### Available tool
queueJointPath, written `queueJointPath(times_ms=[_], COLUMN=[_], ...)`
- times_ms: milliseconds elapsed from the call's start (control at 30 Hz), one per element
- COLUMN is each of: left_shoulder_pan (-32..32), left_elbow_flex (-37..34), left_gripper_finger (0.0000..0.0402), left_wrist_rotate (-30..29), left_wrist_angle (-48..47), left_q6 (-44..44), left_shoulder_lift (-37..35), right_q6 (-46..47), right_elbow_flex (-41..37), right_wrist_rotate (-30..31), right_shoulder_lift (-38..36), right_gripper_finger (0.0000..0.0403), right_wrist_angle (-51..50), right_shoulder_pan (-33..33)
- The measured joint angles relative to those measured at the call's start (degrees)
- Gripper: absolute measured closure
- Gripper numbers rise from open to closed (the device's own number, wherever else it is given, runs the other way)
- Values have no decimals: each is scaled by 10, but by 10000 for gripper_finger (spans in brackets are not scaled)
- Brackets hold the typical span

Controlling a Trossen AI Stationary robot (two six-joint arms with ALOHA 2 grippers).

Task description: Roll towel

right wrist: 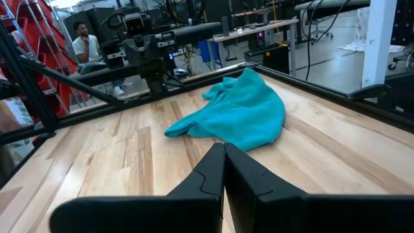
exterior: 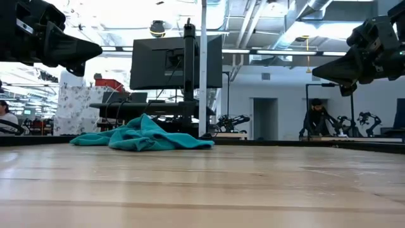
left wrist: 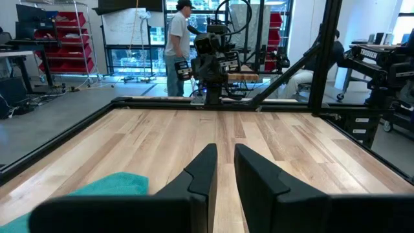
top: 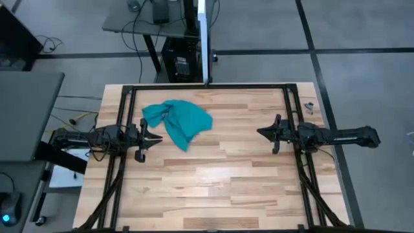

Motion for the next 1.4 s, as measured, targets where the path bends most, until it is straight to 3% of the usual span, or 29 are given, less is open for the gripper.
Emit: queueJointPath(times_ms=[800, 1133, 1300, 1400], left_shoulder_pan=[0, 0, 1, 9], left_elbow_flex=[0, 0, 0, 13], left_gripper_finger=[363, 363, 363, 363], left_wrist_rotate=[0, 0, -9, -56], left_wrist_angle=[0, 1, 23, 68], left_q6=[0, 76, 52, -36], left_shoulder_lift=[0, 0, 0, -1], right_q6=[0, 0, 0, 0], right_elbow_flex=[0, 0, 0, 0], right_wrist_rotate=[0, 0, 0, 0], right_shoulder_lift=[0, 0, 0, 0], right_gripper_finger=[403, 403, 403, 403], right_wrist_angle=[0, 0, 0, 0], right_shoulder_pan=[0, 0, 0, 0])
